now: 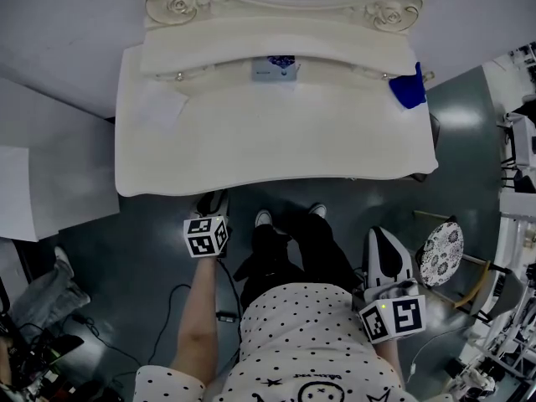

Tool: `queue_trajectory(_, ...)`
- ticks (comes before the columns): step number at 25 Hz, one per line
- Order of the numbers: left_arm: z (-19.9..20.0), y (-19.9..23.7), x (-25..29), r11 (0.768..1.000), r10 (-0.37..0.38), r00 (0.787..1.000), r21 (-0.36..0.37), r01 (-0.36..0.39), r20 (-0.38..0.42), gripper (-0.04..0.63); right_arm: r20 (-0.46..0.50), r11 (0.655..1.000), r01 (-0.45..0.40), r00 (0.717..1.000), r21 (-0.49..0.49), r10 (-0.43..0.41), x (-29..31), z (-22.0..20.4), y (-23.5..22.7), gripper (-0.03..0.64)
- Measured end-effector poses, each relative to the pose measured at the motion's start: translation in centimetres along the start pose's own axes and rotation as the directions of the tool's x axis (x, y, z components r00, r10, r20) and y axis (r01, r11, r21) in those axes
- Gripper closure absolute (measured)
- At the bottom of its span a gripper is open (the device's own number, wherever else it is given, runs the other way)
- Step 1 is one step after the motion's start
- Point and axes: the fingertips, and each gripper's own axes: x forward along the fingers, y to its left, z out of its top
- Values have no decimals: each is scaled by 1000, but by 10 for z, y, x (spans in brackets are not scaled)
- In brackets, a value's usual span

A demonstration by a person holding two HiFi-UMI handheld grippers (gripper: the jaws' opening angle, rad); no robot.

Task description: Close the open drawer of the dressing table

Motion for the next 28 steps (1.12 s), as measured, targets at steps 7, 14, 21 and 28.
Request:
queue_trajectory(7, 2, -5, -28, 998, 26, 999, 62, -29, 43, 584, 13, 1000, -29, 1000, -1, 29, -3, -1, 4, 609)
queue_trajectory(14, 38, -10, -70, 992, 84, 988, 82, -94, 126, 586, 32, 998, -69, 997, -2, 69, -3, -1, 14, 609)
queue_trajectory(21, 111, -35, -131, 991, 84, 950, 74, -111, 302, 586, 84, 993, -116, 990, 3, 115, -1, 8, 24, 609)
queue_trajectory(28, 179, -79, -207, 982, 21, 865, 151, -112, 501, 586, 161, 986, -164, 974, 7, 161, 0, 29, 37, 609)
